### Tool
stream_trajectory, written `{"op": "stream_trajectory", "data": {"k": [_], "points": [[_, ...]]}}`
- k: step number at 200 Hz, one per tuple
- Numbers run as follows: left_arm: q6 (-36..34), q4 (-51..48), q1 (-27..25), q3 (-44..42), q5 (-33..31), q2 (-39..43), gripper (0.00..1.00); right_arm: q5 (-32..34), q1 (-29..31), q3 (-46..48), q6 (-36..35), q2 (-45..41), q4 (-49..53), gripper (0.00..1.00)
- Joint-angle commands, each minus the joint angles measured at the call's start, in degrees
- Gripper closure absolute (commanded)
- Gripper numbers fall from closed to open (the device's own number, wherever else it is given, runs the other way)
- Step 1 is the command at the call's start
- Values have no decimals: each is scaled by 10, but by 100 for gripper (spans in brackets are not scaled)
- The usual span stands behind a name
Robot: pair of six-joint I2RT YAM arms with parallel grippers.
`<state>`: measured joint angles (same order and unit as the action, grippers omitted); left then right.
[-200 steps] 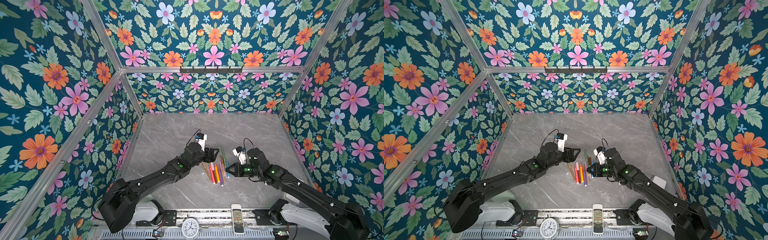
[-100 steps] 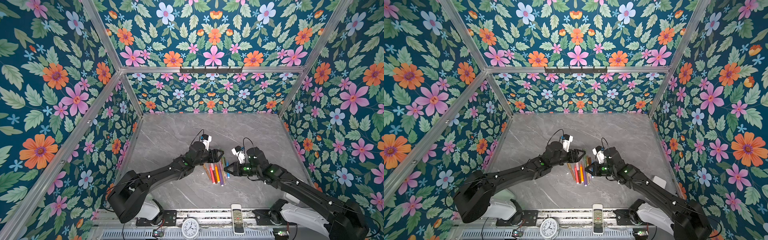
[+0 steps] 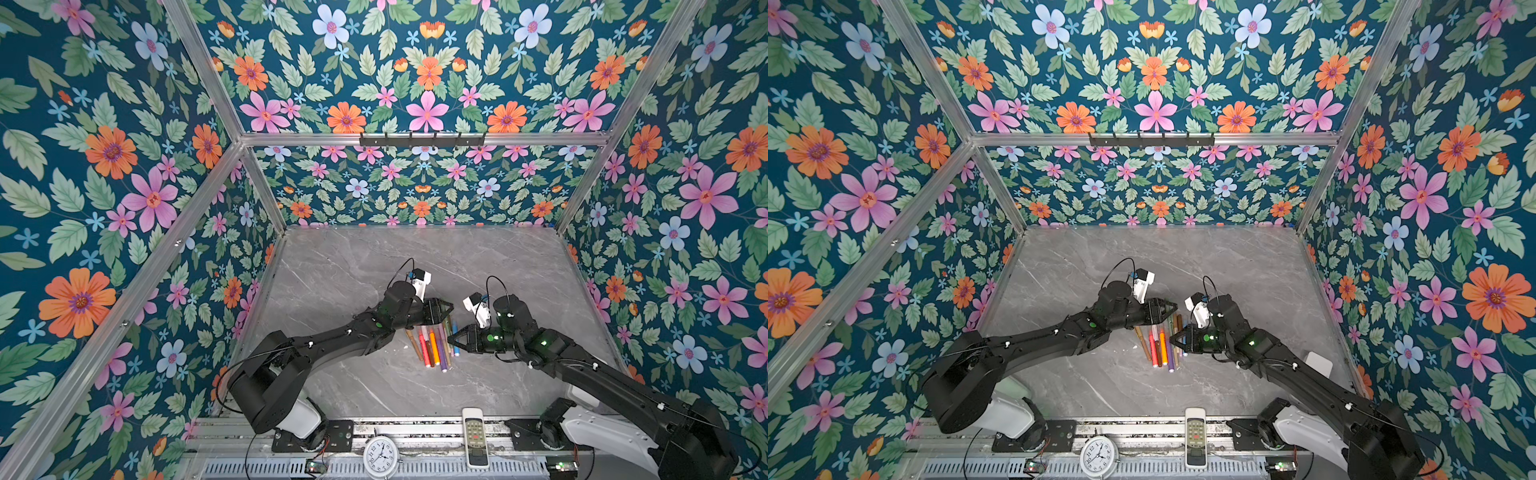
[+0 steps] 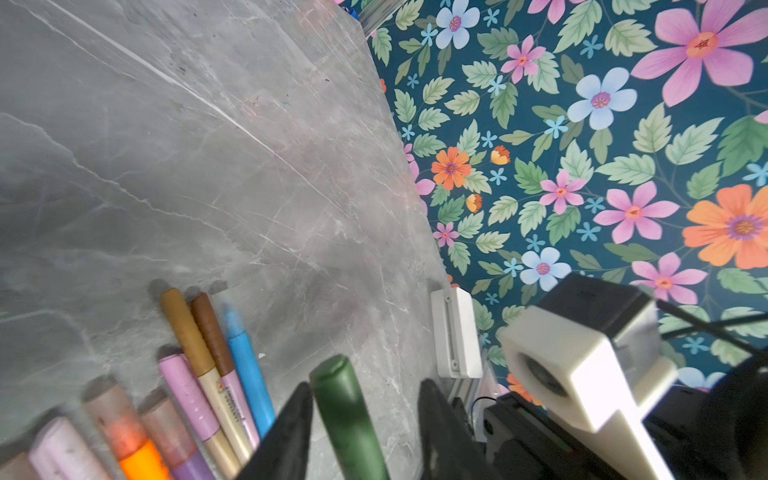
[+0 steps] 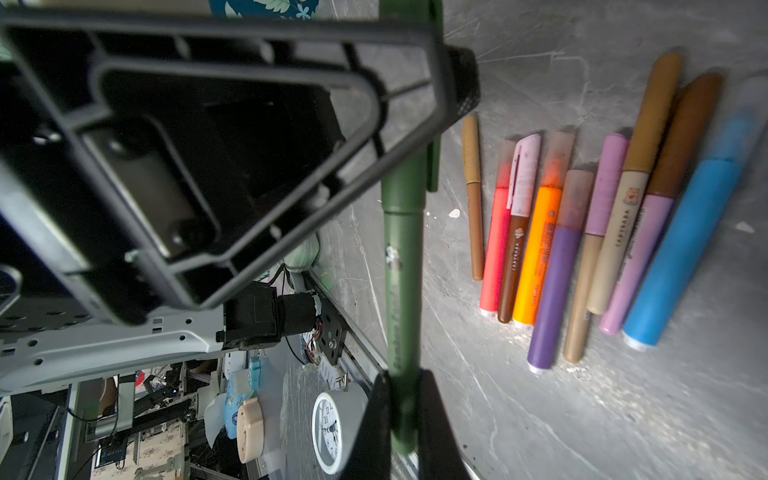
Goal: Open the pen caps
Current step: 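Close the left gripper on the green pen's cap near the right gripper, then pull the cap off with the left gripper while the right gripper holds the pen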
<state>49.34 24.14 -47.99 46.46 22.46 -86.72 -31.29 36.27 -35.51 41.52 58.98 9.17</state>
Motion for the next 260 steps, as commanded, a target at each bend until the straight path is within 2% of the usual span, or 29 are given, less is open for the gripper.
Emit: {"op": "stream_trajectory", "data": {"k": [1,13,36,49,80,116,140,158,181,203,220,240,260], "points": [[6,50,-1,1,36,-3,99,2,0,1,-6,-1,-3,100],[7,63,-2,-2,42,-1,100,8,0,3,-6,-6,-3,99],[8,76,-2,-7,48,4,100,28,0,3,-3,-18,2,61],[10,79,-3,-8,49,6,100,36,0,0,-3,-21,5,57],[15,88,-3,-13,50,9,100,56,0,-8,-2,-17,10,59],[33,113,-3,-19,57,9,100,43,0,-19,2,12,-10,63],[38,128,-1,-19,58,3,100,40,0,-15,4,19,-25,79],[34,119,11,-4,59,-6,100,36,0,-8,4,24,-29,100],[24,110,51,35,75,-29,100,32,11,19,16,21,-42,100],[26,109,108,73,75,-54,100,57,65,50,31,10,-55,100],[5,68,144,117,59,-73,100,77,99,65,47,6,-58,100],[-16,50,158,143,57,-90,100,99,102,94,81,-27,-66,100],[-47,17,160,144,63,-99,100,162,97,84,72,-75,5,100]]}}
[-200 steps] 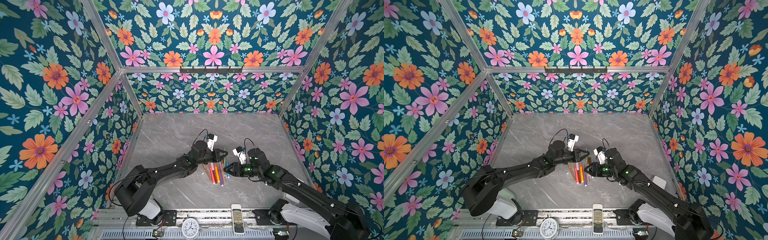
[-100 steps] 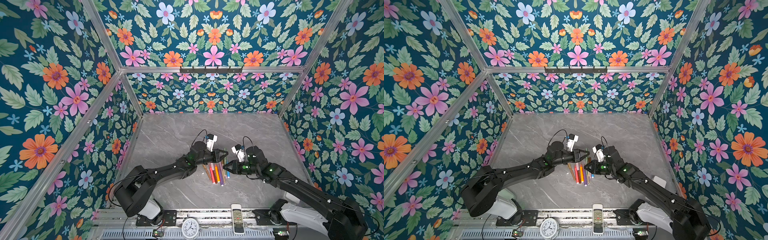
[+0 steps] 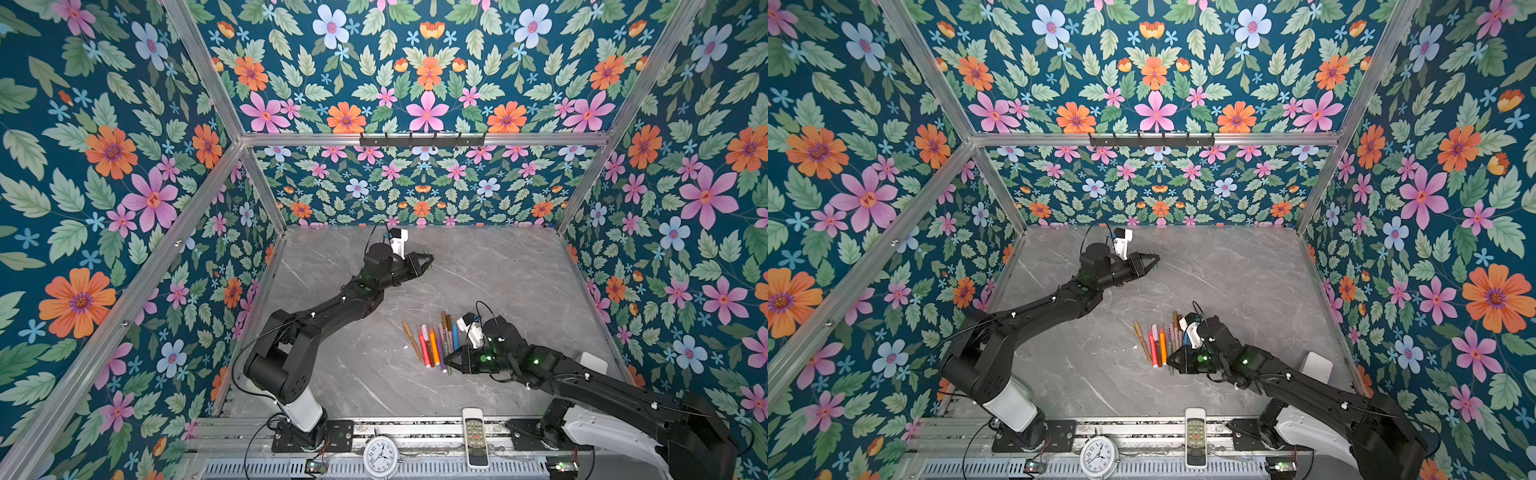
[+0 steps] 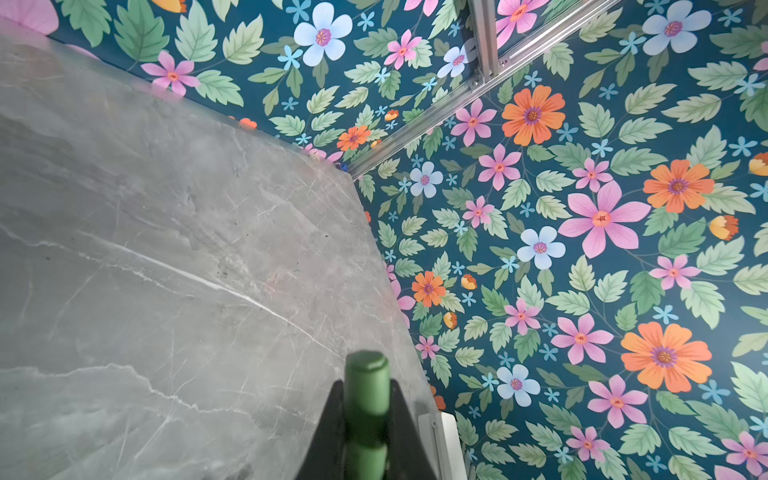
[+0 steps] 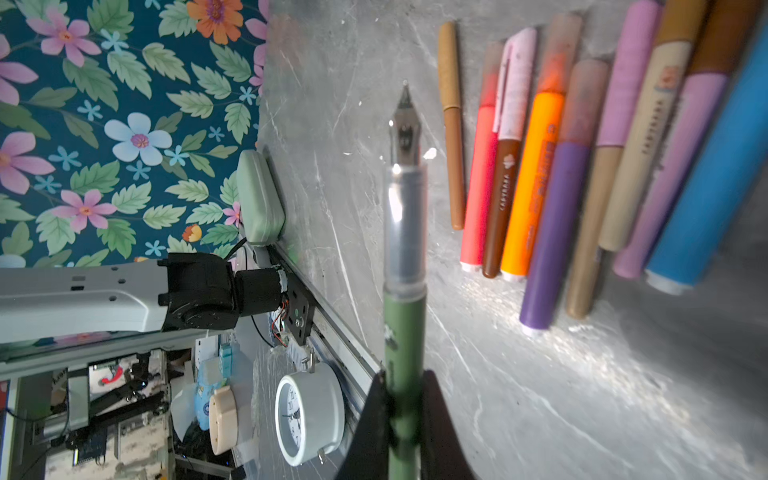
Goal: Open the pen caps
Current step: 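Pull the cap off with the left gripper while the right gripper holds the pen, then draw both grippers apart, left holding the cap, right the uncapped pen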
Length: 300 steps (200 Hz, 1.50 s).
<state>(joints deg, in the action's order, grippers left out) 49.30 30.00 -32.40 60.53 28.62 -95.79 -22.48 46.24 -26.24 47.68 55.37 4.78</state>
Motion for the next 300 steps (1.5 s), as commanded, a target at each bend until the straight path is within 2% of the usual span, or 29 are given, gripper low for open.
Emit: {"op": "stream_trajectory", "data": {"k": [1,14,43,68,87,106,120,151,196,207,230,246,261,279,300], "points": [[-50,-46,4,3,0,-8,100,77,-4,-10,10,-40,53,100],[-90,-102,5,-8,-25,-2,100,93,-35,-28,-5,-51,103,100],[-166,-197,14,-49,-95,20,100,59,-165,-59,-59,-24,177,100],[-209,-251,29,-76,-144,27,100,63,-257,-99,-127,51,223,100],[-234,-292,43,-73,-180,7,100,70,-301,-143,-168,126,225,100],[-263,-329,56,-44,-212,-32,100,145,-302,-221,-206,217,250,100],[-280,-356,62,-13,-238,-66,100,177,-302,-287,-225,291,273,100],[-298,-409,67,56,-253,-130,100,205,-302,-406,-251,420,309,100],[-299,-429,68,101,-235,-178,100,229,-302,-484,-266,529,320,100],[-299,-432,68,104,-230,-183,99,236,-302,-493,-268,545,319,99],[-298,-425,68,95,-228,-181,85,249,-302,-496,-265,560,309,95],[-299,-427,68,93,-227,-180,82,250,-303,-497,-266,569,308,93],[-296,-427,68,90,-225,-176,81,249,-302,-498,-266,574,308,79],[-293,-422,68,83,-223,-167,75,247,-302,-496,-266,569,306,67],[-287,-414,68,75,-221,-155,64,246,-302,-495,-268,568,306,64]]}}
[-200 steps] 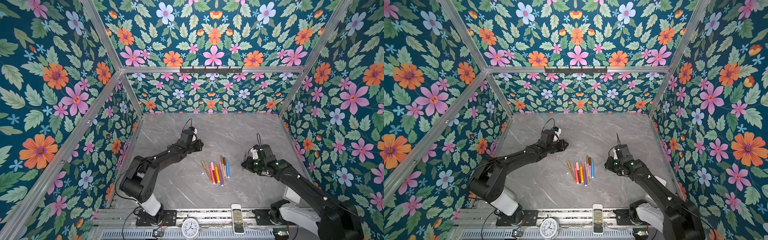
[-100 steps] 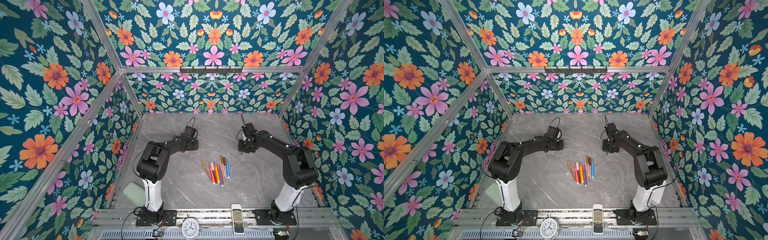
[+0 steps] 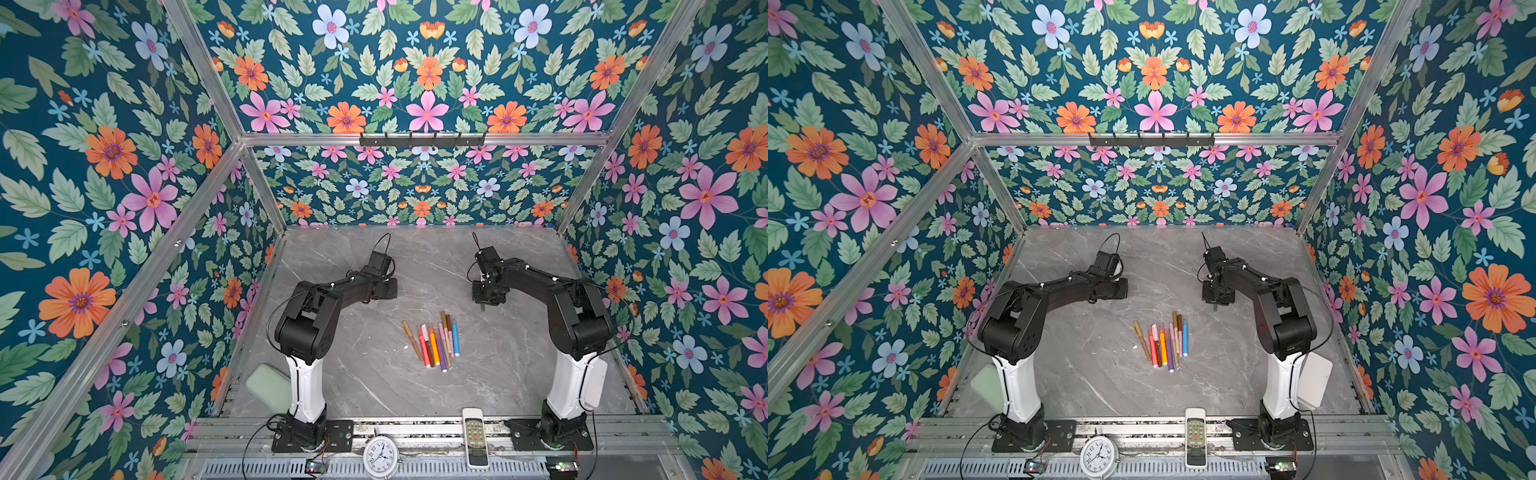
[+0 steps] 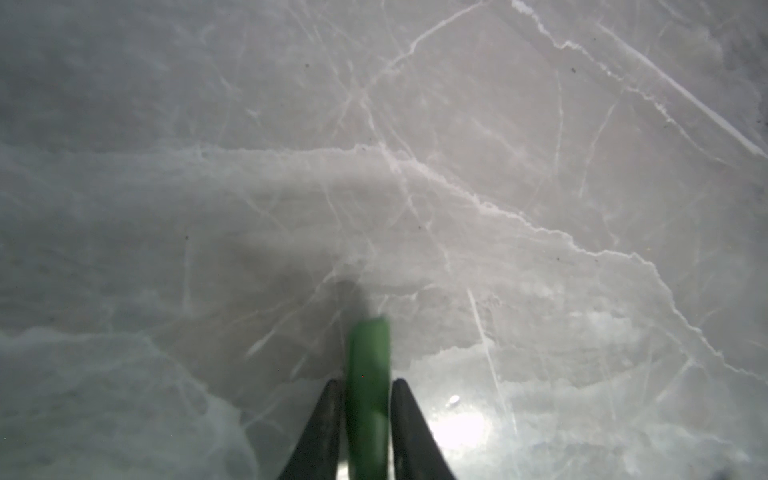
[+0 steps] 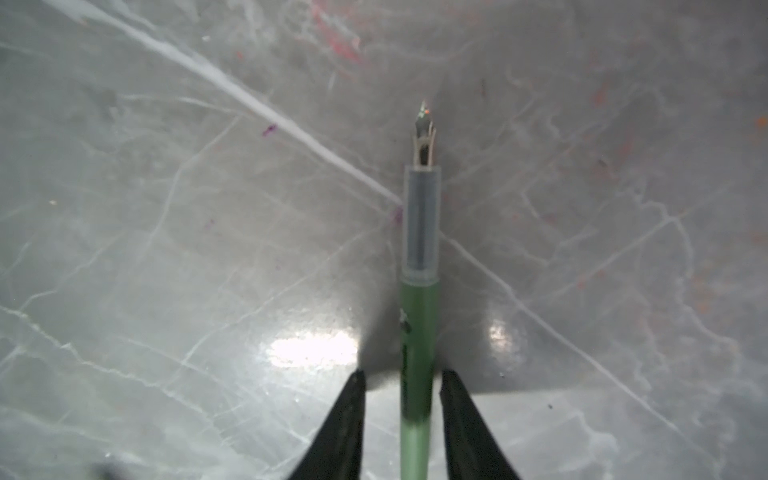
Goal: Open the pen caps
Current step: 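Draw both grippers apart, left holding the cap, right the uncapped pen, then open both grippers to drop the green cap and pen on the table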
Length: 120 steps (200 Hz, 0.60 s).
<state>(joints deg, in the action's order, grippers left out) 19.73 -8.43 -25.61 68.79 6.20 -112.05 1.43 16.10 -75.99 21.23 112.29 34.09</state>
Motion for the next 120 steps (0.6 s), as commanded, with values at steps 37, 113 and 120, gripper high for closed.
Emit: {"op": "stream_trajectory", "data": {"k": [37,113,120], "points": [[13,-37,0,-11,3,34,62,6,0,10,-8,-20,14,55],[27,86,-4,-185,53,284,60,-17,107,152,-2,-214,-5,55],[29,101,-4,-211,56,308,61,-33,121,178,13,-225,-15,57]]}}
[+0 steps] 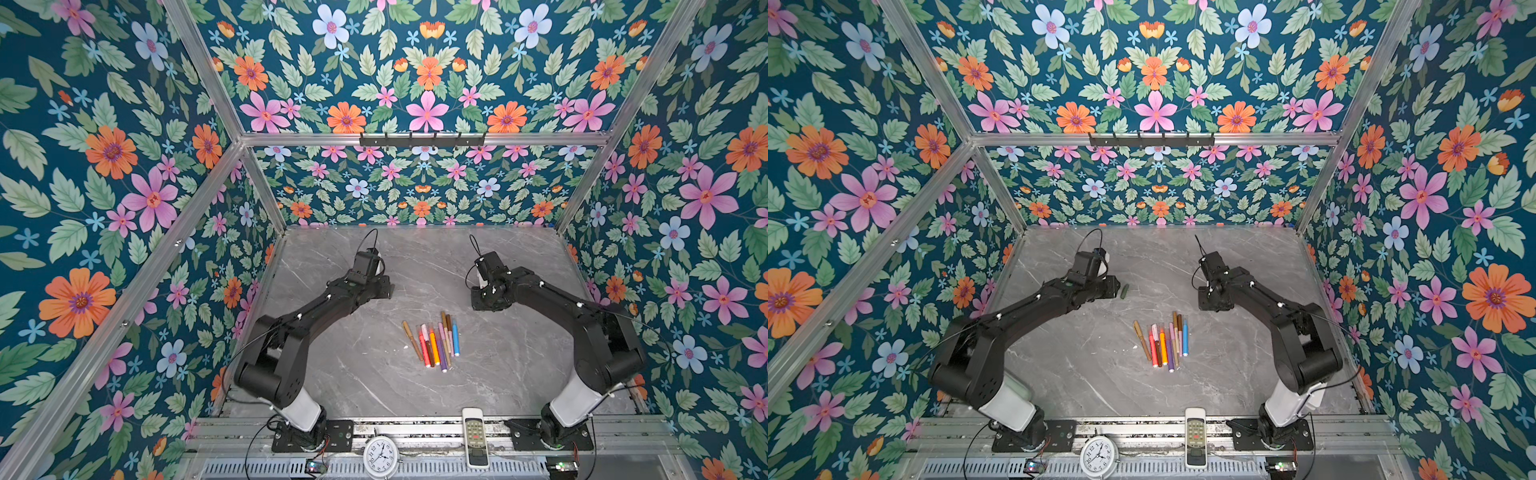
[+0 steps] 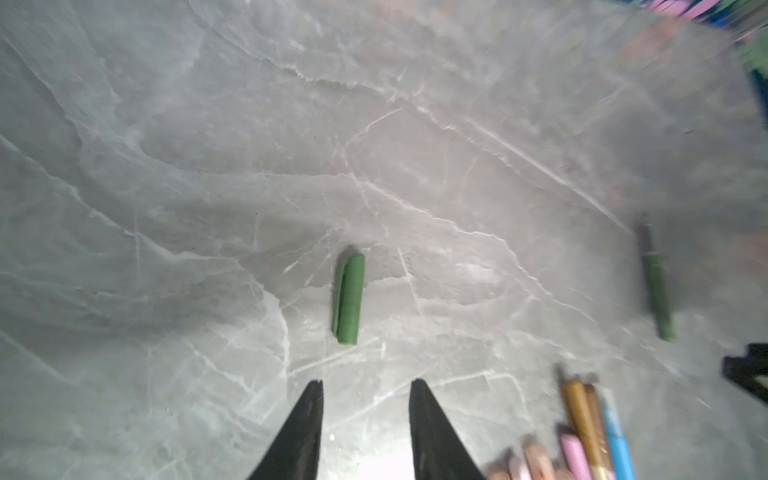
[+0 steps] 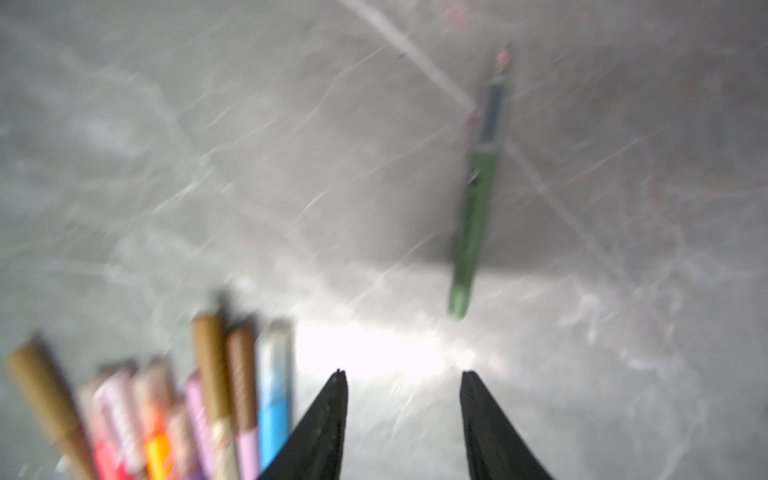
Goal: Open the pen caps
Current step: 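Open both grippers to drop the green cap and pen on the table, then grasp the light-blue highlighter with the right gripper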
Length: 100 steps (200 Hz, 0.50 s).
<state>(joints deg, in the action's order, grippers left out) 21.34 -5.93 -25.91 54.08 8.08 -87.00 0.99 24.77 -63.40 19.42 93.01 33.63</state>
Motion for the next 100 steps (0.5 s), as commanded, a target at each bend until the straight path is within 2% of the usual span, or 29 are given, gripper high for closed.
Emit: {"op": "stream_trajectory", "data": {"k": [1,25,49,63,80,100], "points": [[12,78,0,-67,37,61,61,-31,36,56,33,-34,-13,57],[3,115,-1,-153,26,132,63,-72,79,128,90,-64,-58,62],[-3,136,-1,-233,-49,190,62,-88,117,163,129,-73,-94,63],[-15,139,0,-260,-70,210,62,-86,135,171,144,-72,-101,63],[-18,151,-1,-284,-82,227,61,-82,144,179,160,-76,-107,63],[-22,182,0,-304,-66,240,59,-74,145,182,168,-75,-104,63]]}}
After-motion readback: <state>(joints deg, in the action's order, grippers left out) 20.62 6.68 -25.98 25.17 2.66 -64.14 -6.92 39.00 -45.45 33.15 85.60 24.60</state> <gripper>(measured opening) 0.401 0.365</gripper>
